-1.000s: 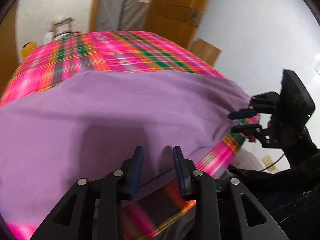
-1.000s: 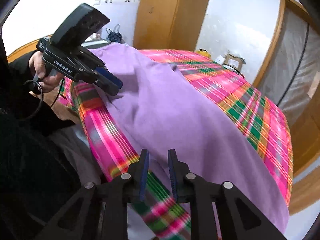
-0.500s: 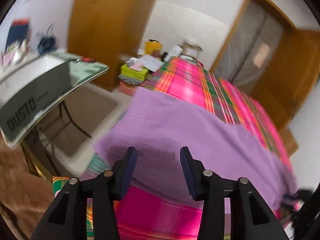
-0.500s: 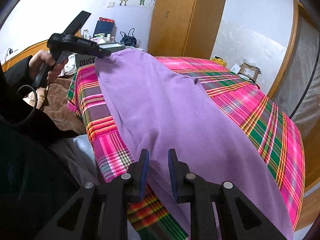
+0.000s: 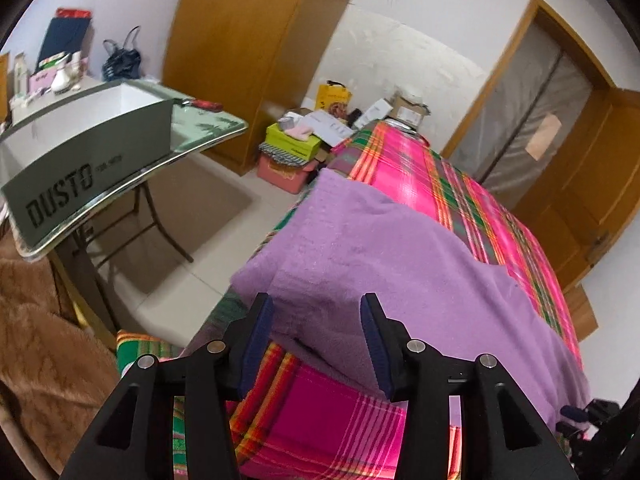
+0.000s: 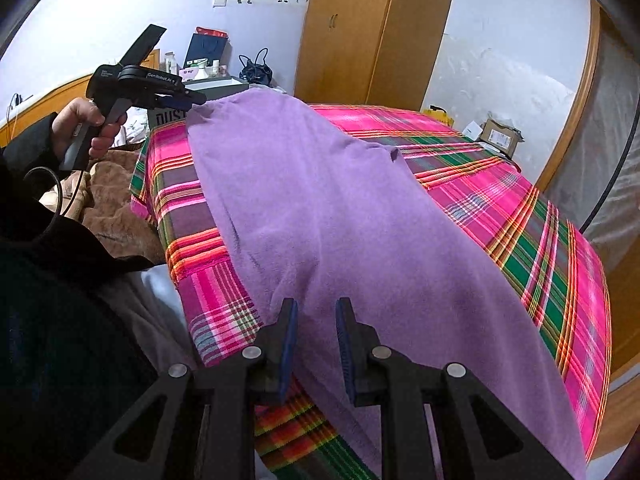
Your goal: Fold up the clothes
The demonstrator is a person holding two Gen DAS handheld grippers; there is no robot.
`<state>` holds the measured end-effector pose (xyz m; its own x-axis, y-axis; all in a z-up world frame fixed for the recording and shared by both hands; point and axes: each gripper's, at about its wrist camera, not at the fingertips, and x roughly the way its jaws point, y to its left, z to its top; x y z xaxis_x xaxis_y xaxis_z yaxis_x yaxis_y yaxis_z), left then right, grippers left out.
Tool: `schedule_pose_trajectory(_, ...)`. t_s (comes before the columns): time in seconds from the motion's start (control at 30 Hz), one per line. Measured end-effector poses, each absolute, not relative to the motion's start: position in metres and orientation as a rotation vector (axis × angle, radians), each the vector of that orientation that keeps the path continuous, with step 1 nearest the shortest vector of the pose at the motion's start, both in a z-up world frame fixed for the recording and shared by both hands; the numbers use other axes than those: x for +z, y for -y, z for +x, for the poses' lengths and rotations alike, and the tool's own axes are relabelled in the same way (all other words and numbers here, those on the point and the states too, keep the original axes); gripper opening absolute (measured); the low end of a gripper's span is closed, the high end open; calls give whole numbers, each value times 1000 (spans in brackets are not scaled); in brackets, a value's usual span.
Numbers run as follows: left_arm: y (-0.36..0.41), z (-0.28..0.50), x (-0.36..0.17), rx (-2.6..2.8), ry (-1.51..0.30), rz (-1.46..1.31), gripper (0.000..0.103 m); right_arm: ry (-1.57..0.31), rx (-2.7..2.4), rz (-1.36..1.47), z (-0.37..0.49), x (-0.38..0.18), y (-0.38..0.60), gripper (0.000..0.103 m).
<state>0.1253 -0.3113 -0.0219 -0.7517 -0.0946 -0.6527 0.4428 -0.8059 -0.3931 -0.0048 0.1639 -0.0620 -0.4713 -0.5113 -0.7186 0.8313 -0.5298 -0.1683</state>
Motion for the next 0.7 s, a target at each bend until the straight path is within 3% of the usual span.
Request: schedule_pose_trajectory(0.7, 308, 114, -16, -2620, -852, 862, 47, -667, -2060, 784, -9, -63, -166, 20)
